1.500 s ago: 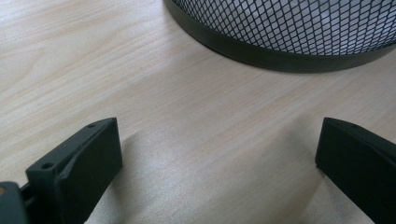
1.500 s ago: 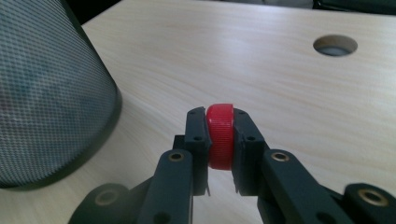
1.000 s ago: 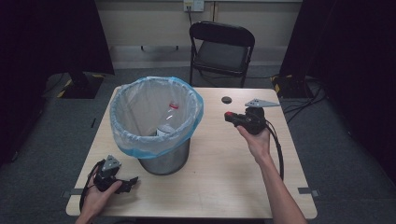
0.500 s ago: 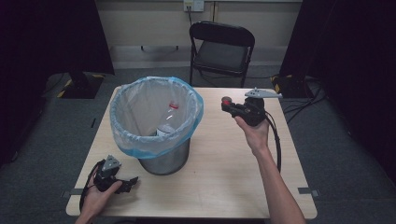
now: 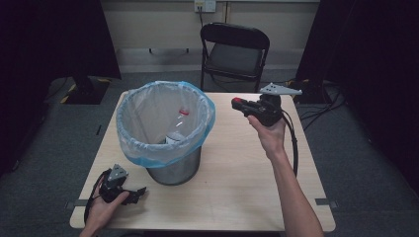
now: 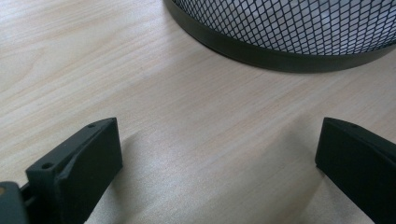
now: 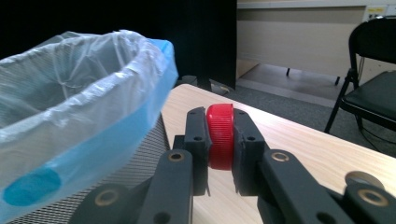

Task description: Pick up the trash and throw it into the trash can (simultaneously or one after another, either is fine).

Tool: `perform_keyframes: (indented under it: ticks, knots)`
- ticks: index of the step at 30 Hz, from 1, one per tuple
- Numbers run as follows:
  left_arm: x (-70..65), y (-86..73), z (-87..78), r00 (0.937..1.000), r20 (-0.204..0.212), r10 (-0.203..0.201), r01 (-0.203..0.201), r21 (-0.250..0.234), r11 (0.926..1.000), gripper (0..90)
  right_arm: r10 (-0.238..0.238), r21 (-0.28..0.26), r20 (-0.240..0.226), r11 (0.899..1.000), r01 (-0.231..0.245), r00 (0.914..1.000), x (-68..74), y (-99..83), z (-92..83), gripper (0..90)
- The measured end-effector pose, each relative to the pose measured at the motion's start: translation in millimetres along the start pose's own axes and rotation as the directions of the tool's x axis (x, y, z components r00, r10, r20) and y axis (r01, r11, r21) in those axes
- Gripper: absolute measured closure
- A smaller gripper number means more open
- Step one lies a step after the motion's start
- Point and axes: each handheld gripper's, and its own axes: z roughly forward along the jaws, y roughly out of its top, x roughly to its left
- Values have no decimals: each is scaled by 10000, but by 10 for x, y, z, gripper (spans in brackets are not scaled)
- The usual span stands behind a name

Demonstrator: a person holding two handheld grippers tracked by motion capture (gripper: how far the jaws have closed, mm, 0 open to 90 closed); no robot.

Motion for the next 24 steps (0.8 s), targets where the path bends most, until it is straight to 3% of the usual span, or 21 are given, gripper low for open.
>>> perform_keyframes:
  ticks: [10, 24]
  knots:
    - [0, 0, 0, 10000, -1, -3, 3, -1, 10000, 0, -138, -445, -446, 9989, 118, 9989, 143, 198, 14, 798]
    - [0, 0, 0, 10000, 1, 9, -9, 2, 10000, 0, -736, -1054, -1326, 9926, 598, 9884, 507, 520, 161, 798]
